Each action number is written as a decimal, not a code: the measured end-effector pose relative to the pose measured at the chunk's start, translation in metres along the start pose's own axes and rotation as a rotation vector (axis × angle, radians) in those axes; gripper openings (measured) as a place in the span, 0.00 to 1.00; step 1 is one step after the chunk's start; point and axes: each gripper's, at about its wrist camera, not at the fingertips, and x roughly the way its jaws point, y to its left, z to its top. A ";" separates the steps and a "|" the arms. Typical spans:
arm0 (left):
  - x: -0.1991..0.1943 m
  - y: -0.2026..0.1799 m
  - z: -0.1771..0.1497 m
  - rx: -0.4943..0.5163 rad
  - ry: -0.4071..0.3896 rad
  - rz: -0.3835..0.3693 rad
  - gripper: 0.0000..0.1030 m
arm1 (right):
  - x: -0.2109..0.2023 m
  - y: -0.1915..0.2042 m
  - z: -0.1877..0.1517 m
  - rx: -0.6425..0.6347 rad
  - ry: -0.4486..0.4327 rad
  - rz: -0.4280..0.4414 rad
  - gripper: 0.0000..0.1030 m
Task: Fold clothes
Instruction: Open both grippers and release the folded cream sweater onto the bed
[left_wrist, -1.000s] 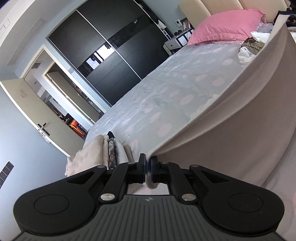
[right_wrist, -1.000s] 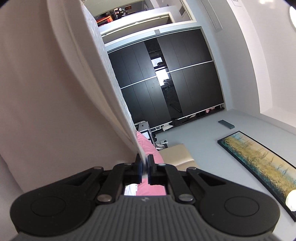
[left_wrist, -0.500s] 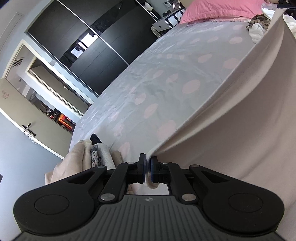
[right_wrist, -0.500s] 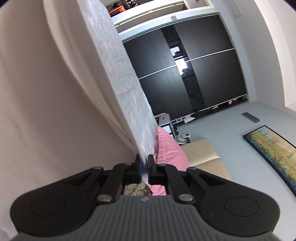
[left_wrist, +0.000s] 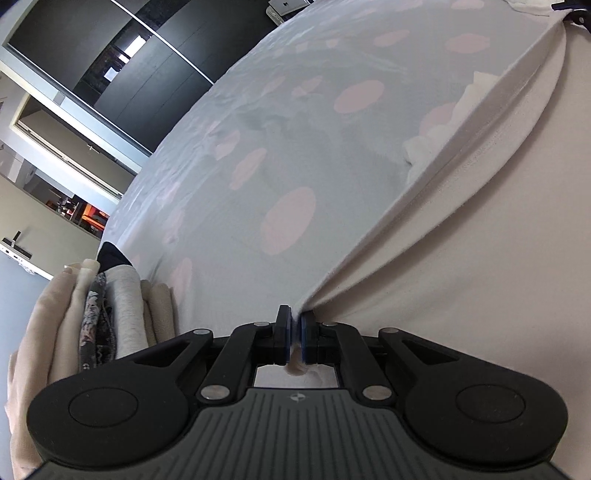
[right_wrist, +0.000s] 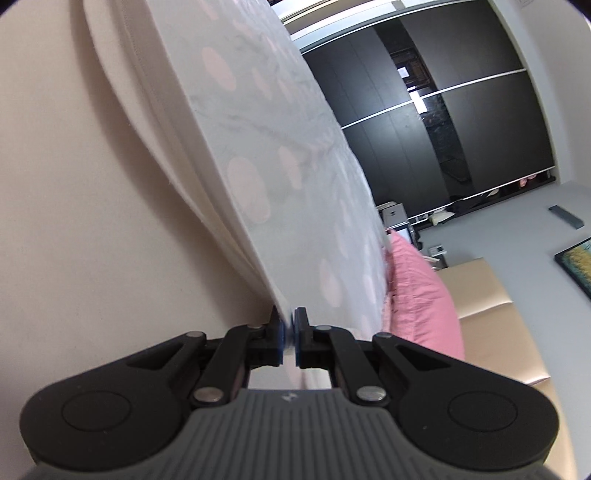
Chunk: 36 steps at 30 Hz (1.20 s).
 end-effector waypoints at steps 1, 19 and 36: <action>0.003 -0.001 0.000 -0.006 0.000 -0.002 0.03 | 0.005 0.001 0.001 0.010 0.004 0.008 0.05; 0.018 0.019 0.009 -0.160 0.012 -0.007 0.33 | 0.017 -0.043 0.016 0.237 0.079 0.084 0.12; -0.119 0.046 -0.032 -0.299 -0.037 -0.023 0.40 | -0.076 -0.088 -0.007 0.447 0.124 0.191 0.43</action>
